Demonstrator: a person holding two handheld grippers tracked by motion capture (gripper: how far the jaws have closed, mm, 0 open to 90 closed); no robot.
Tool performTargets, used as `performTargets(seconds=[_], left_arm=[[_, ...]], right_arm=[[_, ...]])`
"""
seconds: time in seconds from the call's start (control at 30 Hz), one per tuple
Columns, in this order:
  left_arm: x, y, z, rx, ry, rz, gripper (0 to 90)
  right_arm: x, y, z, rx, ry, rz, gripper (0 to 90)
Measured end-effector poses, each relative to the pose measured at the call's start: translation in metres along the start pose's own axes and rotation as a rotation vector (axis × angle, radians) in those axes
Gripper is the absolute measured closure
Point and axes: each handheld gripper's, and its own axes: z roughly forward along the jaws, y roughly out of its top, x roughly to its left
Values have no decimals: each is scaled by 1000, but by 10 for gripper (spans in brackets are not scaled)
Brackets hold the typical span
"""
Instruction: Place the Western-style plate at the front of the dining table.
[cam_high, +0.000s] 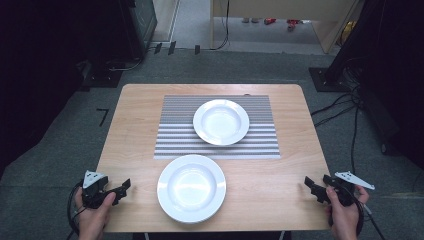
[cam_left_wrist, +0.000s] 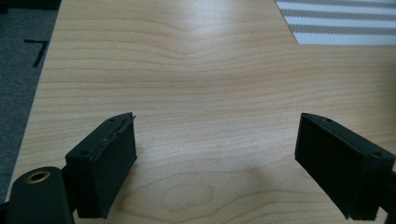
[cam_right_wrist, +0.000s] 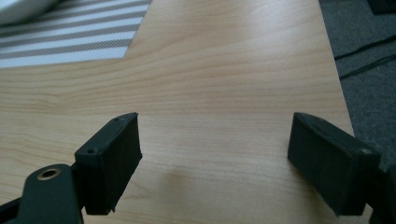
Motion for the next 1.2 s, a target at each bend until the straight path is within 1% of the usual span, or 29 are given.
performTargets(seconds=[0.13, 0.37, 0.43, 0.47, 0.6, 0.67, 0.7, 0.73, 0.87, 0.97, 1.2], left_arm=[[-4, 0, 2, 12, 20, 24, 129], [-8, -1, 5, 35, 46, 62, 132], [-9, -2, 5, 36, 50, 68, 131], [-11, -2, 5, 37, 56, 80, 132], [-14, -3, 7, 45, 82, 110, 132], [-15, -3, 7, 47, 82, 115, 132], [-15, -3, 7, 46, 81, 115, 132], [-15, -3, 7, 45, 81, 115, 132], [-15, -4, 7, 38, 81, 115, 131], [-15, -5, 7, 25, 73, 124, 131], [-15, -6, 8, 21, 66, 130, 132]], right_arm=[[2, 1, 2, 8, -19, -13, 173], [13, 0, 5, 39, -89, -97, 165], [14, 0, 6, 42, -96, -107, 161], [15, 0, 7, 44, -99, -111, 161], [18, 0, 8, 53, -123, -143, 152], [20, 0, 9, 59, -132, -149, 151], [22, 0, 10, 66, -150, -169, 150], [23, -1, 11, 68, -158, -180, 145], [23, -1, 11, 69, -159, -181, 144], [23, -1, 11, 70, -157, -179, 144], [24, -1, 11, 71, -150, -186, 145]])
